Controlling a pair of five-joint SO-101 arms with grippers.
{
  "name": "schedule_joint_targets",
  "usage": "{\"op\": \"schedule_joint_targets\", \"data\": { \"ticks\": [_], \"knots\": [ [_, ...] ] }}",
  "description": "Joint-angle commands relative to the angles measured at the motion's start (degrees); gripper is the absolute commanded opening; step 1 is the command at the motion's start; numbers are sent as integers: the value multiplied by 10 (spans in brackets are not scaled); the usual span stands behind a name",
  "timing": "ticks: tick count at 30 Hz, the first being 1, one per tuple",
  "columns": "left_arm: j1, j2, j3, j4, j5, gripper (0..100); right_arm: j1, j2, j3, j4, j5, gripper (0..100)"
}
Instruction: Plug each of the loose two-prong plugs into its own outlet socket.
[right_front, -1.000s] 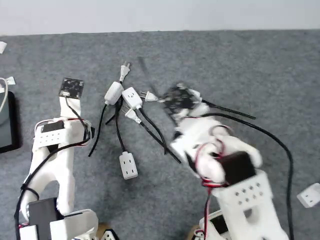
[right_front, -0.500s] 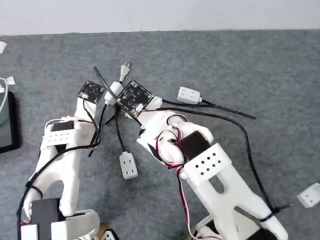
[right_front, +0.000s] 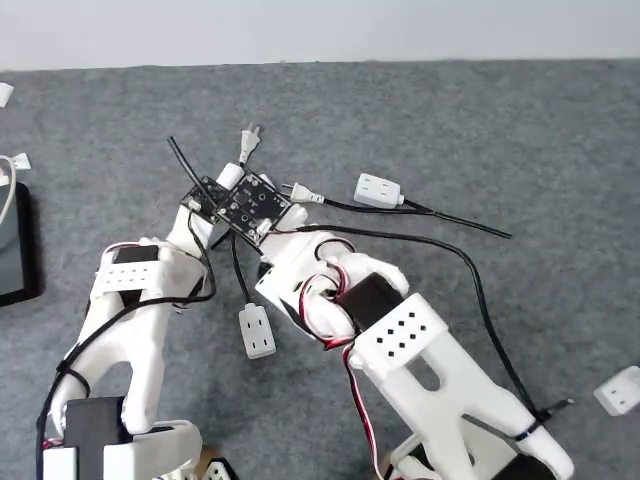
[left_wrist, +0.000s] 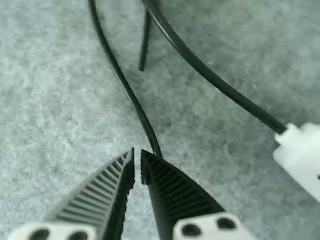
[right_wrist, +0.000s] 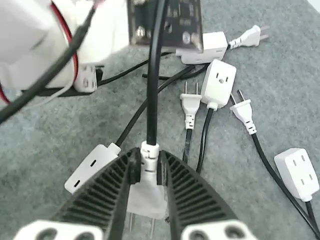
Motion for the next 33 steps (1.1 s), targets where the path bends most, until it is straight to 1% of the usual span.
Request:
{"op": "schedule_joint_targets", "data": {
  "ticks": [1,4,6,10,15,19,21,24,28,30,33],
  "knots": [
    [10,-10,-6,13,-25,15,-4,-2,2,-32,-29,8],
    [17,-21,7,16,-38,15,-3,-2,6,-42,-44,8],
    [18,-55,39,7,-52,15,-3,-2,6,-42,-46,8],
    [35,-174,153,-67,-53,15,-3,-1,6,-42,-47,8],
    [46,-297,248,-112,-52,18,-4,36,-4,-43,-63,8],
    [47,-296,252,-127,-40,18,-3,60,-17,-41,-67,8],
    [43,-288,251,-148,-11,19,-3,60,-16,-41,-69,8],
    [11,-287,251,-174,24,19,-3,66,-15,-43,-77,8],
    [-11,-287,251,-200,84,19,-3,81,-4,-71,-151,8],
    [-18,-287,251,-207,88,19,-5,95,3,-86,-177,8],
    [-19,-287,247,-207,89,19,-7,111,7,-96,-193,8]
  ]
}}
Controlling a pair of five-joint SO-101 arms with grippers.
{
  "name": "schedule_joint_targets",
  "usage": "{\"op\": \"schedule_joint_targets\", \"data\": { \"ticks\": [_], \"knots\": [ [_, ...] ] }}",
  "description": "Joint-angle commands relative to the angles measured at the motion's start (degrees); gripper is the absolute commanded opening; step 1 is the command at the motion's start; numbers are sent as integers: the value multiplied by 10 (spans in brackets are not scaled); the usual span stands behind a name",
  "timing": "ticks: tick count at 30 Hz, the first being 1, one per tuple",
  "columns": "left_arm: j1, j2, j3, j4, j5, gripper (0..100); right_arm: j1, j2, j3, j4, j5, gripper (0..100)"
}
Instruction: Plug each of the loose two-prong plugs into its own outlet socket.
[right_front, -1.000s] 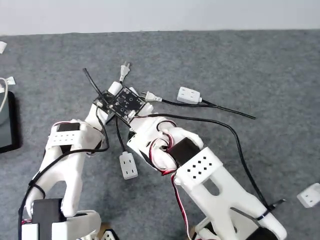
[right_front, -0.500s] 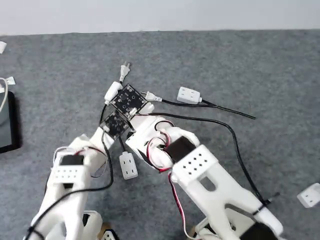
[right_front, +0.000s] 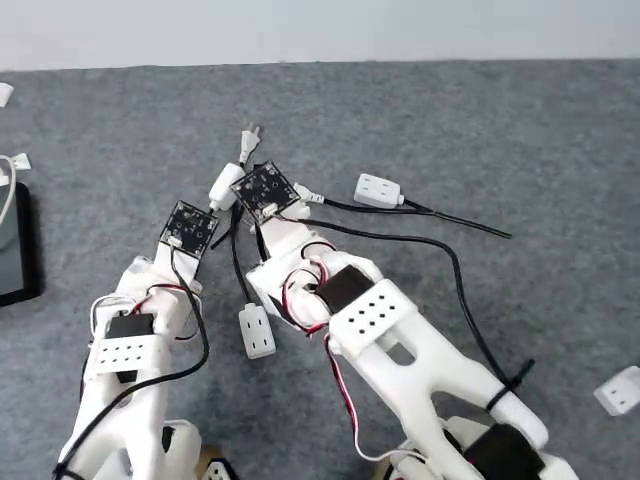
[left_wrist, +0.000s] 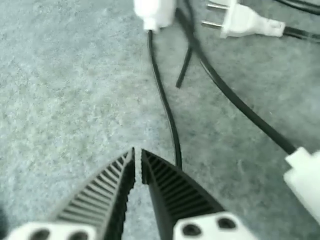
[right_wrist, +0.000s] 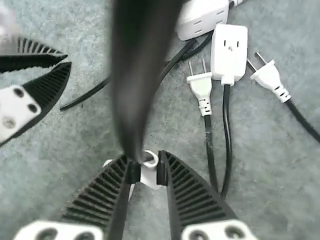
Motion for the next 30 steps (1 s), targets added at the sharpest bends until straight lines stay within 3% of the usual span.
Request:
{"op": "schedule_joint_targets", "data": {
  "ticks": [1,20,30],
  "knots": [
    [-5,-7,-14,-16,11,19,-9,8,-5,-20,-22,8],
    [-32,-7,-26,-17,23,49,-78,11,25,-4,-4,8],
    [-32,-7,-25,-15,23,49,-67,18,33,-14,13,8]
  ]
}}
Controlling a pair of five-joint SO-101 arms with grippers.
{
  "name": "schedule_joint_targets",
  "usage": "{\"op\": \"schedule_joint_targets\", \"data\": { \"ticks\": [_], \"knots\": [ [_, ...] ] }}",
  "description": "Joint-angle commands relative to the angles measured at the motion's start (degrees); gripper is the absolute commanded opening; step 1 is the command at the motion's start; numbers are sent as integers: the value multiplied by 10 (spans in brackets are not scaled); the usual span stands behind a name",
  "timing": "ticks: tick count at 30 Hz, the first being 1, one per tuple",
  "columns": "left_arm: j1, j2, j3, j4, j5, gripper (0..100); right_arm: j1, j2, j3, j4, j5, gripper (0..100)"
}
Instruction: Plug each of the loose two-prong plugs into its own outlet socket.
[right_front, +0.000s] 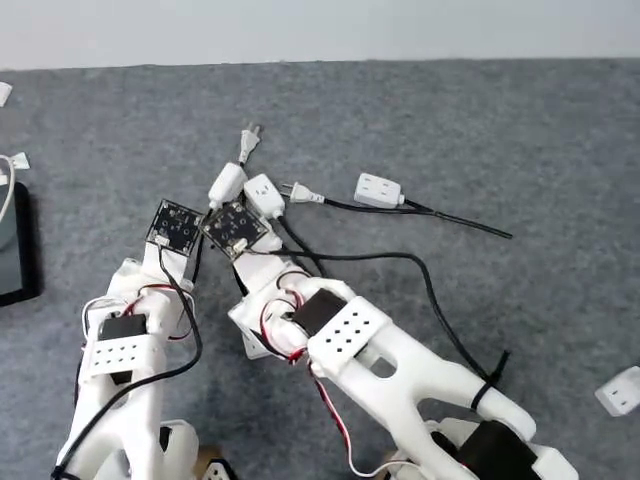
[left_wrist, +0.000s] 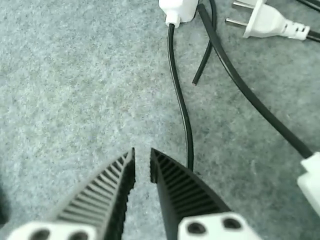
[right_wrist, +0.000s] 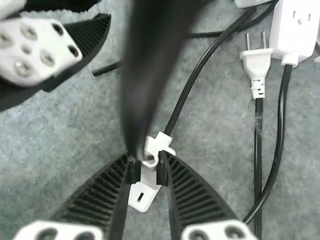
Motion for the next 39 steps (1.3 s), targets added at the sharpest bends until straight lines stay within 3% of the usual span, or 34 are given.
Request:
{"op": "schedule_joint_targets", "data": {
  "ticks": [1,11,28,39],
  "knots": [
    [-5,-7,-25,-13,7,49,6,-3,-6,-8,12,8],
    [-35,-7,-33,-27,42,51,6,-3,-6,-36,15,8],
    [-35,-7,-31,-29,41,51,7,43,-5,-55,29,8],
    [-36,-7,-31,-29,41,51,3,-30,118,-55,61,8]
  ]
}}
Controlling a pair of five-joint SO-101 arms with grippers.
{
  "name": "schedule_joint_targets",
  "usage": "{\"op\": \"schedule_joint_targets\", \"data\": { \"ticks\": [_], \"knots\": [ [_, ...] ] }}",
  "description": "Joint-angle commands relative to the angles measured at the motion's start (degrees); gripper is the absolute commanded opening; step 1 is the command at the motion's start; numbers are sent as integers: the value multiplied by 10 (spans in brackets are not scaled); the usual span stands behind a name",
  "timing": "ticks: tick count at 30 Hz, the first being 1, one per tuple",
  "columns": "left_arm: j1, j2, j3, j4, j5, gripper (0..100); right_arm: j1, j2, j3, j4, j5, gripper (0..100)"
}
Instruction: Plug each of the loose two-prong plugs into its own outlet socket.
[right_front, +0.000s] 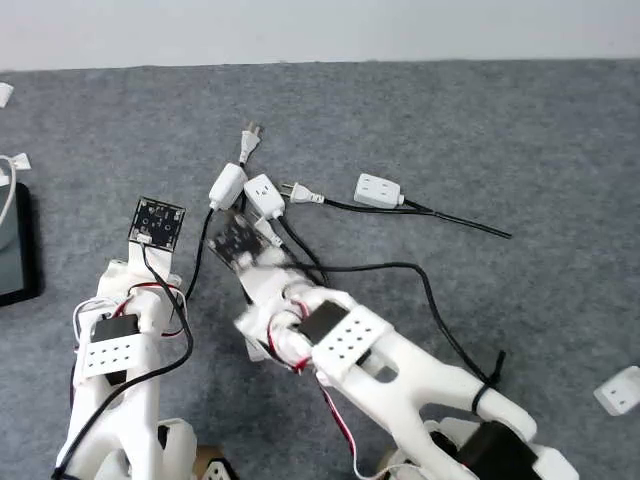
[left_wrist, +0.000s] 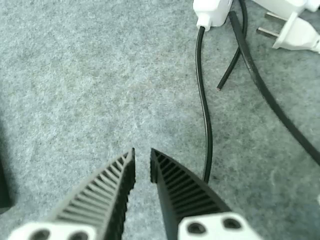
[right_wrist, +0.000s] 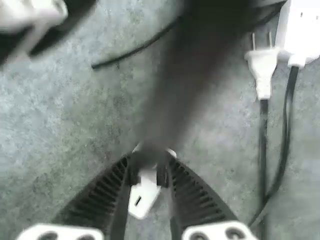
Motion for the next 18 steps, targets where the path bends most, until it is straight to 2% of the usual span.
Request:
{"op": "schedule_joint_targets", "data": {
  "ticks": [1,7,10,12,16,18],
  "knots": [
    [-3,-7,-29,-16,8,51,2,-34,42,0,32,8],
    [-3,-7,-29,-16,8,51,-9,-17,44,19,63,8],
    [-3,-7,-29,-16,8,51,-13,0,14,44,45,13],
    [-4,-7,-29,-17,8,51,-19,10,-7,62,11,68],
    [-4,-7,-32,-18,11,51,-55,32,-53,99,-70,280],
    [-15,-7,-34,-18,19,51,-69,49,-70,102,-101,333]
  ]
}}
